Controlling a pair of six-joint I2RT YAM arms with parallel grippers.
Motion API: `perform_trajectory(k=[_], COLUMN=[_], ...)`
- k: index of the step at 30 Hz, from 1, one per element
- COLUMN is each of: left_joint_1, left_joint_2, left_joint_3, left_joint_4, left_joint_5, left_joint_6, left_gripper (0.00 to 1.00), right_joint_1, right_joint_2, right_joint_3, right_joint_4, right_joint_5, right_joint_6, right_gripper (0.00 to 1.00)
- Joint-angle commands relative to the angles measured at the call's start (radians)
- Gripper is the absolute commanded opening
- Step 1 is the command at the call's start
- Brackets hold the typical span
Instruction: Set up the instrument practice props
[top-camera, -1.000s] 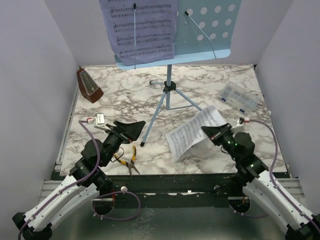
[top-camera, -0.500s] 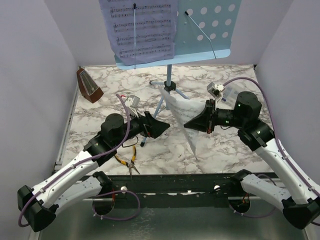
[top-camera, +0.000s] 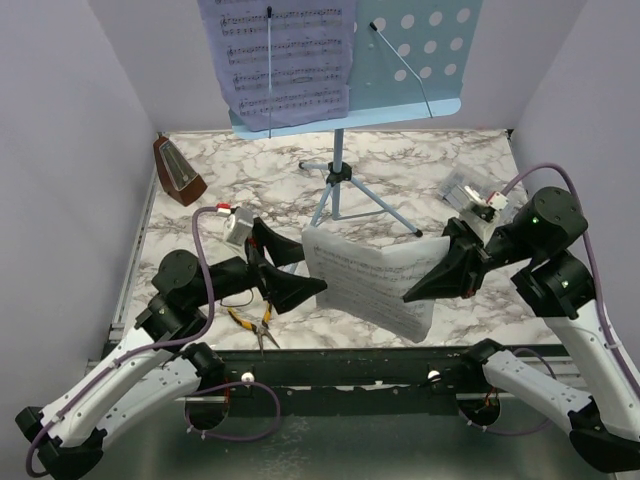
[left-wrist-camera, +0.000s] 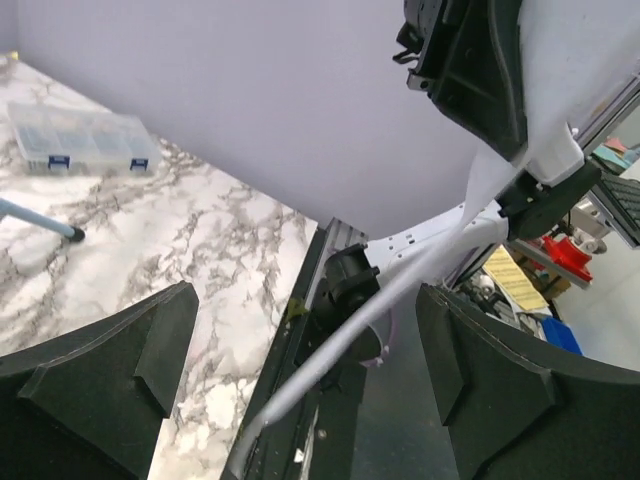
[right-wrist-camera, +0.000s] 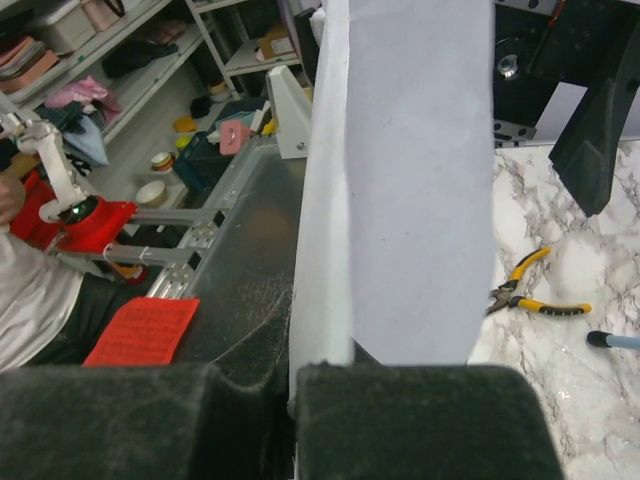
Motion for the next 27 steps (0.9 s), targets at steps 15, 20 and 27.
perform_trajectory(k=[15, 20, 27], left_joint_1=[0.005, 0.005, 0.005], left_joint_2=[0.103, 0.096, 0.152], left_joint_3=[0.122, 0.219, 0.403], left_joint_4=[0.273, 0.002, -0.269], left_joint_5=[0.309, 0.050, -0.366], left_joint_6=[-0.128, 0.049, 0.257], left_gripper=[0.25, 0.00, 0.00], right_joint_1=[0.002, 0.002, 0.001], right_joint_2=[-0.032, -0.027, 0.071], right_joint_3=[0.037, 0.076, 0.193], right_joint_4=[-0.024, -0.114, -0.075], right_joint_5=[0.226, 0.695, 1.295], right_joint_6=[-0.040, -0.075, -0.058], right_gripper=[0.00, 0.37, 0.65])
